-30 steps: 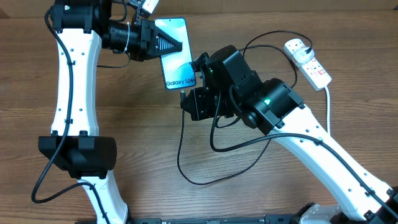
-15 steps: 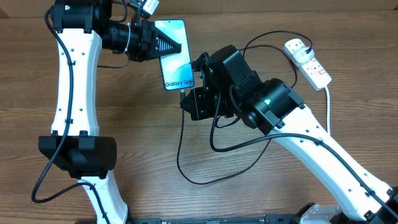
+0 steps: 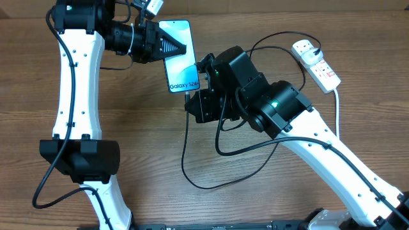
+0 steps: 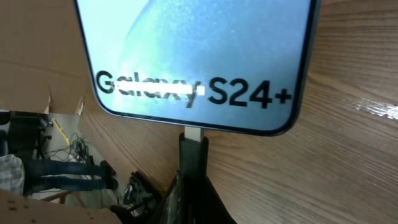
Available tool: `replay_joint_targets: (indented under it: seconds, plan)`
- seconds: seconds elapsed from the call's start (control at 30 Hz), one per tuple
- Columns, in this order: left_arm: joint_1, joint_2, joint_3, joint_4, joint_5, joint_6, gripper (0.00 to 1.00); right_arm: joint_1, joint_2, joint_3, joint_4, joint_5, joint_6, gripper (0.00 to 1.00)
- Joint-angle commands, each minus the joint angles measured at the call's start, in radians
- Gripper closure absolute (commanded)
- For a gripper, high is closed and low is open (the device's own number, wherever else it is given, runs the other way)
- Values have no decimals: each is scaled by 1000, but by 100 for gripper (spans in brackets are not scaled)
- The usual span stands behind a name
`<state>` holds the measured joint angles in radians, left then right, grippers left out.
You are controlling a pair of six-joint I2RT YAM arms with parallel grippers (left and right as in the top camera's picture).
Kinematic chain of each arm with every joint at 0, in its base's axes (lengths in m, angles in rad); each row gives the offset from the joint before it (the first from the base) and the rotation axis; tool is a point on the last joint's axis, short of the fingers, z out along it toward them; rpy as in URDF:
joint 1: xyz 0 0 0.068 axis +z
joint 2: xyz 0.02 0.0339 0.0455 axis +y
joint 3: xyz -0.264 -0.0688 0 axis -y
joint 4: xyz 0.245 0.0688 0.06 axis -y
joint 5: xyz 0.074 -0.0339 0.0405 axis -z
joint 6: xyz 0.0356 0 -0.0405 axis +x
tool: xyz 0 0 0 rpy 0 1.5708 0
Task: Plug charger to phone and switch on socket
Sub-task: 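Push the USB-C plug up into the phone's bottom port with right gripper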
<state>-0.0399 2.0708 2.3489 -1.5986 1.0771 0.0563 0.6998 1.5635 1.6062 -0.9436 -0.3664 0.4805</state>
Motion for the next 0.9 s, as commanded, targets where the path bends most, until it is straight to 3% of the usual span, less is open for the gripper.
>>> replay_joint_targets:
  seconds: [0.0, 0.87]
  plan:
    - [-12, -3, 2, -2, 46, 19, 96, 1, -3, 5, 20, -6, 13, 96]
    - [-23, -3, 2, -48, -34, 60, 96, -2, -3, 5, 23, 36, -6, 96]
